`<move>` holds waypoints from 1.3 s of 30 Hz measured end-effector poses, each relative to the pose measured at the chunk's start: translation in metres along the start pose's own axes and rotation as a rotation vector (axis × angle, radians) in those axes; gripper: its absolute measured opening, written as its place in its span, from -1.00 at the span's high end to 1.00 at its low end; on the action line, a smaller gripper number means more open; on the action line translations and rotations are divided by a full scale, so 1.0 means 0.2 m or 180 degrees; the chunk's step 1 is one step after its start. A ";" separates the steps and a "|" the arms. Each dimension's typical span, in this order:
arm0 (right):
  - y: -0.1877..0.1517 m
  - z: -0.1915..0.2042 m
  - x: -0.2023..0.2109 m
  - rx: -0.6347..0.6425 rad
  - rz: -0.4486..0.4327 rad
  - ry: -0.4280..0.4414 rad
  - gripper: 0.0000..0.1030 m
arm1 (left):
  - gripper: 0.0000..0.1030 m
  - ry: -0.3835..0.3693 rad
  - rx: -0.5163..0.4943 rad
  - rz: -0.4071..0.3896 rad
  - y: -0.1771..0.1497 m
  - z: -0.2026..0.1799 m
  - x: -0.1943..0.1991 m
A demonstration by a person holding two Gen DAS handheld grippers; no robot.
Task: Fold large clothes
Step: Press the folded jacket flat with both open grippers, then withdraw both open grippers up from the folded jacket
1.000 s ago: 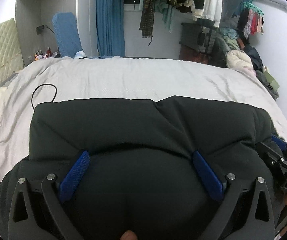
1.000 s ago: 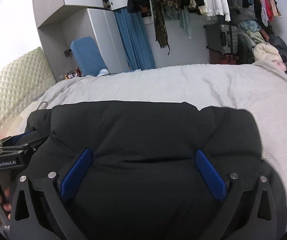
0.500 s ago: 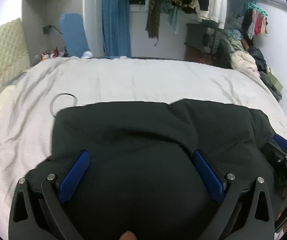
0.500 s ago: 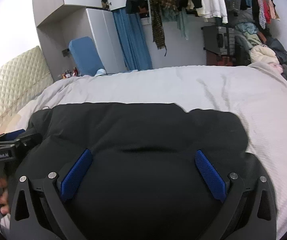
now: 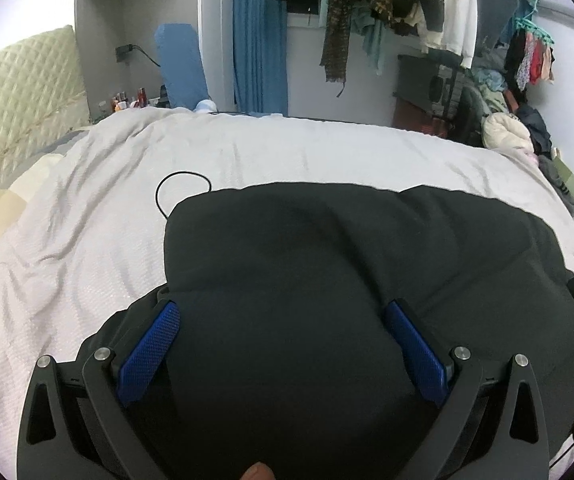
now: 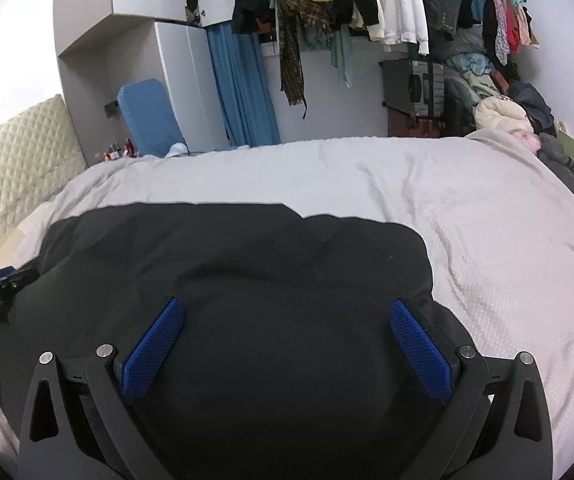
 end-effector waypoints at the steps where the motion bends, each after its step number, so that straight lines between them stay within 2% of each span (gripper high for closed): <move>1: -0.01 0.00 -0.02 0.0011 0.0020 -0.0002 -1.00 | -1.00 -0.0004 0.0011 0.0010 -0.01 0.00 -0.01; 14: -0.09 -0.01 -0.12 0.0048 0.0092 0.0055 -1.00 | -1.00 0.0065 -0.0067 -0.0042 -0.05 -0.05 -0.11; 32: -0.12 -0.01 -0.13 0.0091 0.0122 0.0016 -1.00 | -1.00 0.0054 -0.0059 -0.0061 -0.06 -0.05 -0.12; 37: -0.11 -0.01 -0.13 0.0098 0.0158 -0.0044 -1.00 | -1.00 0.0102 -0.0064 0.0062 -0.05 -0.04 -0.10; 39: -0.09 0.00 -0.10 0.0117 0.0171 -0.0056 -1.00 | -0.99 0.0097 -0.0066 0.0065 -0.03 -0.04 -0.04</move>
Point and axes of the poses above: each gripper's, at about its wrist camera, not at the fingertips, and x roughly against the way its jaws point, z to its left, y to its top, the point moved 10 cm from there along -x, roughly the way its jaws point, and after that the axes turned 2 degrees about z, right-handed, at the moved point
